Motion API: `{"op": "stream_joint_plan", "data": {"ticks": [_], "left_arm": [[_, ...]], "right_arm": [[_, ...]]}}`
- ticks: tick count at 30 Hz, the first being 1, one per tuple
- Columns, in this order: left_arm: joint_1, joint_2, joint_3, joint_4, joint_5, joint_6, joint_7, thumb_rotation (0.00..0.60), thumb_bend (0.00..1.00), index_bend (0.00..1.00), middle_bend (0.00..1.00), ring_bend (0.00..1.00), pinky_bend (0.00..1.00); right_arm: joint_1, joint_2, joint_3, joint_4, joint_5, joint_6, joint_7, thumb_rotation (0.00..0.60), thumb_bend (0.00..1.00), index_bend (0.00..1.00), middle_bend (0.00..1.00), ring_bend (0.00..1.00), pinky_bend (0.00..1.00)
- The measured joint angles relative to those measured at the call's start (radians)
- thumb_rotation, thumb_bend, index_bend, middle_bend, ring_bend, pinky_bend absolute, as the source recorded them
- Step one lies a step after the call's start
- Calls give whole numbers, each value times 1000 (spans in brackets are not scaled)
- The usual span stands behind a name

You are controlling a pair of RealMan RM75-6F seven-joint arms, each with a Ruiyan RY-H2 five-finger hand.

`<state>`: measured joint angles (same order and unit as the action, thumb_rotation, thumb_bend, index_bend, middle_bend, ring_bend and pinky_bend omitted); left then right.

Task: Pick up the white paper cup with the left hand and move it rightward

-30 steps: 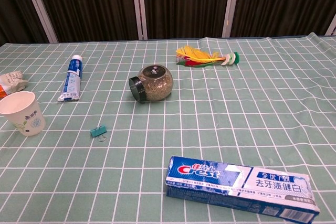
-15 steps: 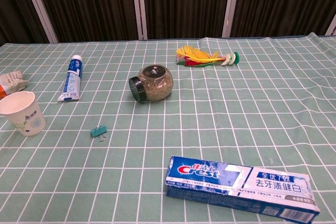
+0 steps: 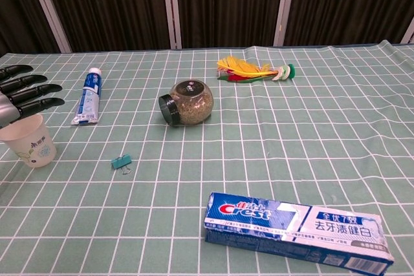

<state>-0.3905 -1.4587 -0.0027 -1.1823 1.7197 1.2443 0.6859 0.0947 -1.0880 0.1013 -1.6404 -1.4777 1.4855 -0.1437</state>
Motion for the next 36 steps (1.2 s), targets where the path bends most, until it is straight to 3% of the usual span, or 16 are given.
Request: {"op": "stream_joint_plan", "data": {"ticks": [5, 9, 13, 16, 20, 23, 29, 36], "left_arm": [[-4, -25, 8, 48, 10, 8, 30, 600, 0, 161, 4, 0, 0], [-13, -74, 14, 145, 33, 26, 60, 600, 0, 204, 65, 0, 4], [-24, -125, 27, 238, 52, 26, 96, 600, 0, 241, 106, 27, 65], [-31, -151, 39, 278, 63, 28, 113, 600, 0, 284, 178, 121, 141], [-37, -167, 43, 302, 70, 44, 108, 600, 0, 461, 378, 316, 312], [-39, -174, 43, 313, 71, 57, 94, 600, 0, 525, 434, 370, 355], [-38, -176, 31, 300, 43, 59, 6, 600, 0, 526, 427, 368, 355], [-38, -137, -33, 185, -47, 70, -301, 600, 0, 526, 408, 348, 349]], "right_arm": [[0, 2, -4, 0, -6, 0, 6, 600, 0, 0, 0, 0, 0], [2, 0, -9, 2, -9, -5, 2, 600, 0, 0, 0, 0, 0], [3, -1, -8, 4, -7, -5, 3, 600, 0, 0, 0, 0, 0], [2, 1, -6, 5, -4, -3, 11, 600, 0, 0, 0, 0, 0], [2, 3, -5, 6, -4, -2, 17, 600, 0, 0, 0, 0, 0], [2, 4, -6, 7, -3, -4, 18, 600, 0, 0, 0, 0, 0], [3, 5, -6, 7, -5, -3, 20, 600, 0, 0, 0, 0, 0], [3, 5, -9, 4, -11, 0, 16, 600, 0, 0, 0, 0, 0]]}}
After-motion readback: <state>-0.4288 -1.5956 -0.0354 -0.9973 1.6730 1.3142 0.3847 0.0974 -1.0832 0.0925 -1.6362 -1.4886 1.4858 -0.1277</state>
